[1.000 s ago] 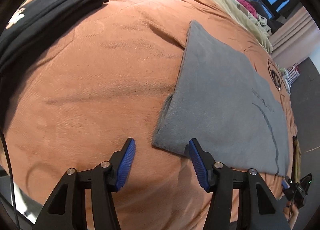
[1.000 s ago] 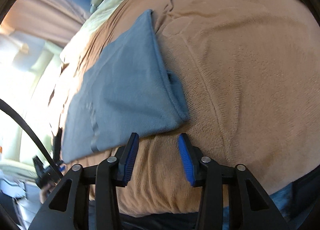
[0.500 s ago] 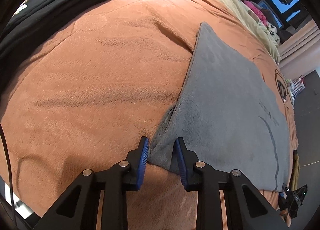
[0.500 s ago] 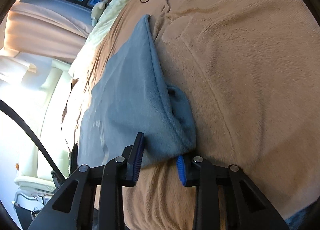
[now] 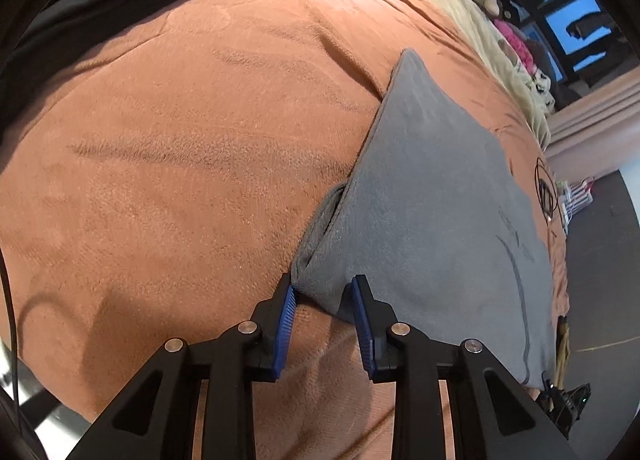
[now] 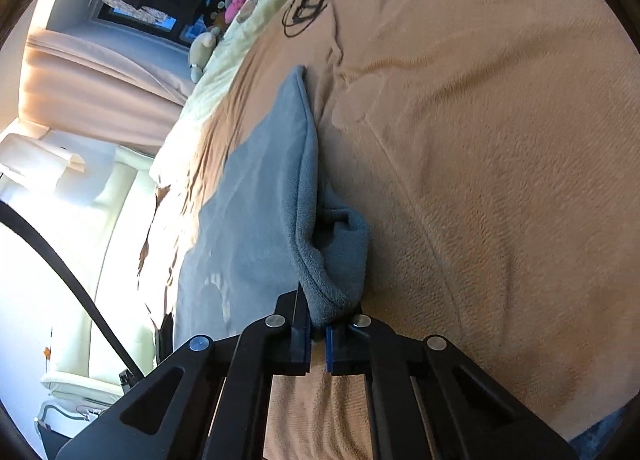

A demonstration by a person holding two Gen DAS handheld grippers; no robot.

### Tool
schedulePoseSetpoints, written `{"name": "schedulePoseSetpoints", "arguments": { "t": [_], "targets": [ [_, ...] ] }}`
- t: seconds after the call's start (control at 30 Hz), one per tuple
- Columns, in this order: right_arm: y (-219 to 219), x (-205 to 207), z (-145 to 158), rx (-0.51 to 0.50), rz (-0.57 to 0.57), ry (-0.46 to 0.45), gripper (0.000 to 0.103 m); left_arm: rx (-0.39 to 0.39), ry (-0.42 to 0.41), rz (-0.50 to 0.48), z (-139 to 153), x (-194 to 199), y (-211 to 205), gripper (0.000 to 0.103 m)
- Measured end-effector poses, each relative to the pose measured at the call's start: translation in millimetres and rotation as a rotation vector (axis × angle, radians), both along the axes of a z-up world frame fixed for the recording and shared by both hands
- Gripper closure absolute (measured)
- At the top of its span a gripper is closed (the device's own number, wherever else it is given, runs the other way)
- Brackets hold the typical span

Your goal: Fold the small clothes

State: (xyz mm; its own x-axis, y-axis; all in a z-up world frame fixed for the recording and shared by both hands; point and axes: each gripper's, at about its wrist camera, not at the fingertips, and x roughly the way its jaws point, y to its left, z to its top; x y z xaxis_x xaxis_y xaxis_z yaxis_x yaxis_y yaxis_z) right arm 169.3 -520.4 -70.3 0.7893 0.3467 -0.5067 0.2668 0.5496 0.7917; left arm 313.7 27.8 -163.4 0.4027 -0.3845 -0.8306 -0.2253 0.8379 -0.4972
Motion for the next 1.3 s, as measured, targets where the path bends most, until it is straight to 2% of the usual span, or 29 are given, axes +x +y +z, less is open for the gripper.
{"name": "schedulePoseSetpoints", "arguments": {
  "t": [0.17,0.3,0.37,0.43,0.53,0.77,1.03,1.3],
  "targets": [
    [5.3,-0.6,-4.0,-0.013,0.014,0.011,0.102,-0.024,-0.008,0.028,-1.6,4.6,-1.6,0.073],
    [6.1,5.1,-4.5,-0.008,0.023,0.024,0.102,0.024,-0.033,0.010,0.5,10.0,-7.1,0.073],
    [6.4,8.1,-3.1,-0.012,0.025,0.031,0.102,0.070,-0.046,-0.009,2.4,13.1,-12.7,0.076],
    [4.4,10.2,0.9,-0.012,0.022,0.038,0.102,0.102,-0.053,-0.018,4.3,14.6,-16.7,0.083],
    [6.3,11.5,13.6,-0.024,0.020,0.025,0.102,0.106,-0.070,-0.016,7.5,14.8,-15.4,0.092],
    [13.6,3.1,41.1,-0.083,0.022,-0.007,0.103,0.154,-0.144,-0.013,33.4,8.3,-17.0,0.095],
    [24.4,-18.9,52.5,-0.106,0.039,-0.020,0.103,0.116,-0.187,-0.003,58.6,-13.4,2.7,0.096],
    [26.7,-50.1,46.1,-0.116,0.066,0.007,0.103,0.081,-0.184,0.000,62.2,-47.4,16.2,0.096]
  ]
}}
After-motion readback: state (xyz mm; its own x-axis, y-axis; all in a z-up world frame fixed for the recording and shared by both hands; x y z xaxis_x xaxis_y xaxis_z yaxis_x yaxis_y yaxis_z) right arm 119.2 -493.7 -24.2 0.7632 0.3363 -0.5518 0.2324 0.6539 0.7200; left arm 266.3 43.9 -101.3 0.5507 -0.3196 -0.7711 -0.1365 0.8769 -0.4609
